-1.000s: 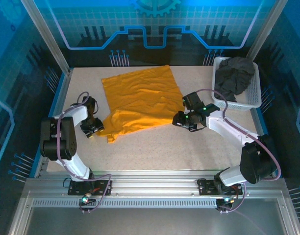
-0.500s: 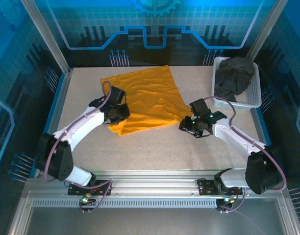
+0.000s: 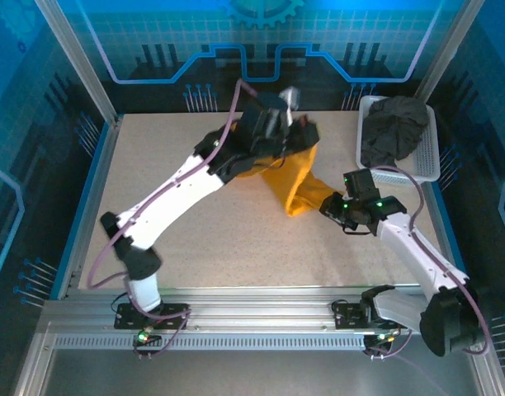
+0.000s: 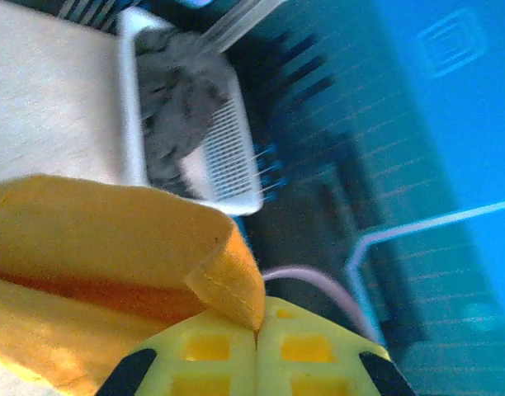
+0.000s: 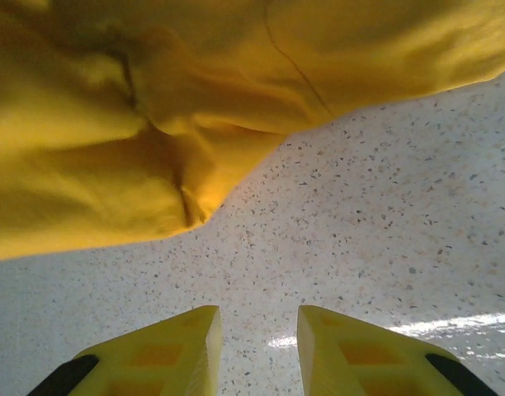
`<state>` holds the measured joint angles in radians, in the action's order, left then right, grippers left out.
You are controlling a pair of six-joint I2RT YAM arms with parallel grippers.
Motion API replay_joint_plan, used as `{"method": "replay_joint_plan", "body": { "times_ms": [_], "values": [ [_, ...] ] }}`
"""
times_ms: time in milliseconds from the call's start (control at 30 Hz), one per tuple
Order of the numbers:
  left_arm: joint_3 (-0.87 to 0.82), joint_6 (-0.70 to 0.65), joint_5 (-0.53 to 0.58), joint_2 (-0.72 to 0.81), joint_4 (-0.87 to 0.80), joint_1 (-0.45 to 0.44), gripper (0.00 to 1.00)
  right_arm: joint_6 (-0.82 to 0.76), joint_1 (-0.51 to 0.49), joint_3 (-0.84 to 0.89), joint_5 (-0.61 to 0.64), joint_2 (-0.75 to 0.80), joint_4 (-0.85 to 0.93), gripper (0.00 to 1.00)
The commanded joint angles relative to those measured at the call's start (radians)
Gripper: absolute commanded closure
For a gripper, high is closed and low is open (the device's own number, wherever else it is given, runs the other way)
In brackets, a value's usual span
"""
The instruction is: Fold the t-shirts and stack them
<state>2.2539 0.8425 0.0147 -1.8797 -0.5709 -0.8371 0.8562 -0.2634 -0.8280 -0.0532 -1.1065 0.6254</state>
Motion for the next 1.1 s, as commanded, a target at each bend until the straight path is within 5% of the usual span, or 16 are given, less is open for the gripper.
{"method": "replay_joint_plan", "body": {
  "times_ms": [0,67,200,567,700,867,1067],
  "values": [
    [0.352,0.031,-0.026,-0.15,-0.043,-0.003,1.0,-0.009,0.022,-0.002,0.049,0.061,0.076,0.7],
    [0.517,0.036,0.006,-0.221,-0.048,0.027,1.0,-0.013,0.026,0.0,0.056,0.091,0.08,0.7],
    [0.446,0.102,0.036,-0.178,0.018,0.187,1.0,-0.03,0.024,-0.009,0.051,0.09,0.082,0.7],
    [-0.452,0.088,0.038,0.285,0.18,0.625,1.0,-0.047,0.007,0.014,-0.024,-0.063,0.024,0.64],
    [-0.693,0.096,-0.038,0.371,0.227,0.748,1.0,-0.046,-0.086,-0.008,-0.041,-0.149,0.041,0.62],
    [-0.815,0.057,-0.08,0.435,0.218,0.791,1.0,0.024,-0.254,0.031,-0.041,-0.218,-0.059,0.57],
    [-0.863,0.059,-0.097,0.468,0.217,0.799,1.0,0.167,-0.296,-0.028,-0.043,-0.378,-0.164,0.56]
  ]
}}
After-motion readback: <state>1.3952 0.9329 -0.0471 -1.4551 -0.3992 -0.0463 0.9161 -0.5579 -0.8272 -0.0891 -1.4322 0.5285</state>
